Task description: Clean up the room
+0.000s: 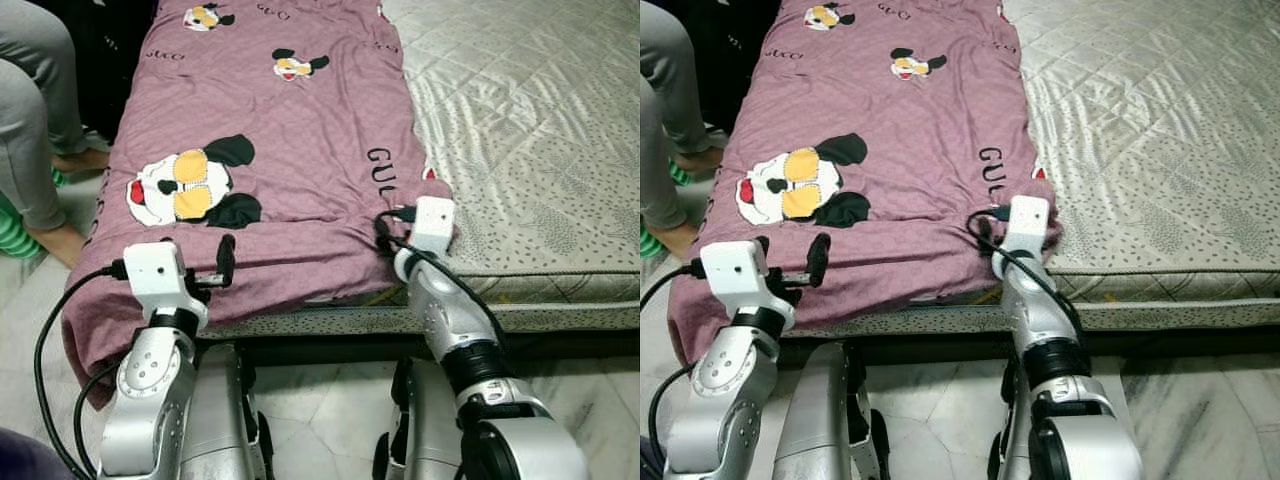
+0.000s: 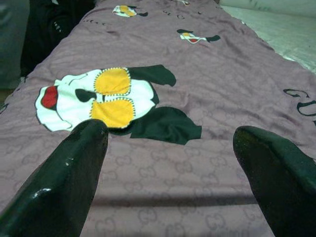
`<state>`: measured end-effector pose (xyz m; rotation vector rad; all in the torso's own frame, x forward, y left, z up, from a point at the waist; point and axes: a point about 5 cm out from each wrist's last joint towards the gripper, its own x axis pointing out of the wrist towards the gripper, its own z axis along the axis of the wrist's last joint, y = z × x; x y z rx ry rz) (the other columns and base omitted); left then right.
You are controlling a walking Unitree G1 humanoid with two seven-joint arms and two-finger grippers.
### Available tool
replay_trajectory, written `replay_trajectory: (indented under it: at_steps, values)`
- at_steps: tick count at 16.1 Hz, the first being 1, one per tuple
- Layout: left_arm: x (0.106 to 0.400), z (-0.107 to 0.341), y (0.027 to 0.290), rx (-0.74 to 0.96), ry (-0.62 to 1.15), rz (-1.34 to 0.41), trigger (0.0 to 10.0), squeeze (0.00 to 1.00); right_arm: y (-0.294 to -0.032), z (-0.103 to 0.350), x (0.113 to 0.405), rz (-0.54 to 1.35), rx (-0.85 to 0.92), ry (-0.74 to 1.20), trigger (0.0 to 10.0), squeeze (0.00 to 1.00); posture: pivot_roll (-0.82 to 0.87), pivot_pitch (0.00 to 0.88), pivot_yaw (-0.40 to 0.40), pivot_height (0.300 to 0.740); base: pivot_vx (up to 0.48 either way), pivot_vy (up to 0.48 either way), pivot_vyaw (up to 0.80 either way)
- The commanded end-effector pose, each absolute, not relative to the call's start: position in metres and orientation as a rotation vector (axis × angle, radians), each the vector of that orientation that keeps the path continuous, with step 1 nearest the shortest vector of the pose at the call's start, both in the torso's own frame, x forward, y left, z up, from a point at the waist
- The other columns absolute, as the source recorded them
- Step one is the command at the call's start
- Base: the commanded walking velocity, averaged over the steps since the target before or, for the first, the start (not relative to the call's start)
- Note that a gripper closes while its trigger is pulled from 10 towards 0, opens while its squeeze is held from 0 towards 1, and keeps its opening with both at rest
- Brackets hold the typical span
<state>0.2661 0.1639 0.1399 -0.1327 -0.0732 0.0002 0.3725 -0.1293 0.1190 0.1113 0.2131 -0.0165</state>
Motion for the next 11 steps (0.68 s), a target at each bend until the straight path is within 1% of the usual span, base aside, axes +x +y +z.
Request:
replay_trajectory:
  at_steps: [1,4,7,11]
  values:
    - [0.264,0.14,0.163,-0.127,-0.072,-0.009,10.0,0.0,-0.137,0.106,0.368,-0.057,0.107,0.257,0.0,0.0,0.08,0.163,0.011,0.534,0.0,0.0,0.0]
    - [0.266,0.139,0.159,-0.131,-0.07,-0.024,10.0,0.0,-0.154,0.089,0.361,-0.131,0.091,0.31,0.0,0.0,0.08,0.159,0.017,0.534,0.0,0.0,0.0]
    - [0.268,0.139,0.162,-0.127,-0.071,-0.021,10.0,0.0,-0.163,0.075,0.353,-0.151,0.105,0.363,0.0,0.0,0.07,0.155,0.012,0.534,0.0,0.0,0.0]
    - [0.267,0.138,0.161,-0.128,-0.072,-0.017,10.0,0.0,-0.182,0.071,0.348,-0.175,0.082,0.362,0.0,0.0,0.07,0.146,0.004,0.534,0.0,0.0,0.0]
